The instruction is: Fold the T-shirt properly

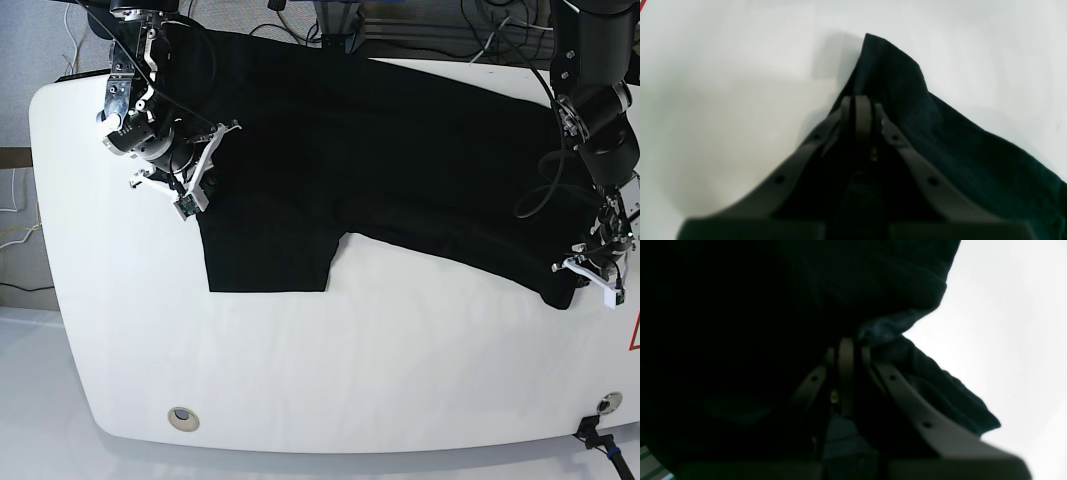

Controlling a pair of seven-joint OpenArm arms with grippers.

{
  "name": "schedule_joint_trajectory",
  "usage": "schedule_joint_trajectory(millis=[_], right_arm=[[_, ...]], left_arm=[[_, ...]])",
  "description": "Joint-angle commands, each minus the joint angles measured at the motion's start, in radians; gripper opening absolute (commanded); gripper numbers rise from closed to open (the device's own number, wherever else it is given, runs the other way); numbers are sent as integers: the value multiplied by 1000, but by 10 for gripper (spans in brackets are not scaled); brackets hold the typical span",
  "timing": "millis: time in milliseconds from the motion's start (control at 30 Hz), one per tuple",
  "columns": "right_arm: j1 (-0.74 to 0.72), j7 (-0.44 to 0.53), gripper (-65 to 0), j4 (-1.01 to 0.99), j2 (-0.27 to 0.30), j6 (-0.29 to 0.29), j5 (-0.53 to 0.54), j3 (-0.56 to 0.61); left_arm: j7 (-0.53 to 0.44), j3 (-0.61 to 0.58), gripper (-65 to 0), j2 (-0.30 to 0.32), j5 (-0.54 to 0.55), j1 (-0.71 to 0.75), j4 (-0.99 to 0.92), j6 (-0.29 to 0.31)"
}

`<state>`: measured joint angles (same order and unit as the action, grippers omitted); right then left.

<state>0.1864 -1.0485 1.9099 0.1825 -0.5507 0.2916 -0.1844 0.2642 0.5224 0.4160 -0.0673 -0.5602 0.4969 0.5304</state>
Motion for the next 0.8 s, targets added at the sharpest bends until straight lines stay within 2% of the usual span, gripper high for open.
schedule_joint_trajectory(millis=[0,300,467,533,633,767], right_arm=[[-9,20,-650,17,8,-1,8,-7],[-14,20,-650,17,8,-1,8,-7],[-15,20,-650,17,7,-1,8,-7],[-15,20,-650,17,7,1,8,-5],[-15,20,-650,17,7,1,8,-5],[-15,20,-650,17,-15,1,1,-5]], left_arm=[[-24,-2,-650,21,14,-30,21,1],[-24,3,-650,24,17,-30,36,4],[-16,3,-650,17,17,33,208,7],[25,5,-650,17,24,61,286,37],[100,28,-650,17,94,102,392,92],[192,32,-650,21,157,170,561,118]])
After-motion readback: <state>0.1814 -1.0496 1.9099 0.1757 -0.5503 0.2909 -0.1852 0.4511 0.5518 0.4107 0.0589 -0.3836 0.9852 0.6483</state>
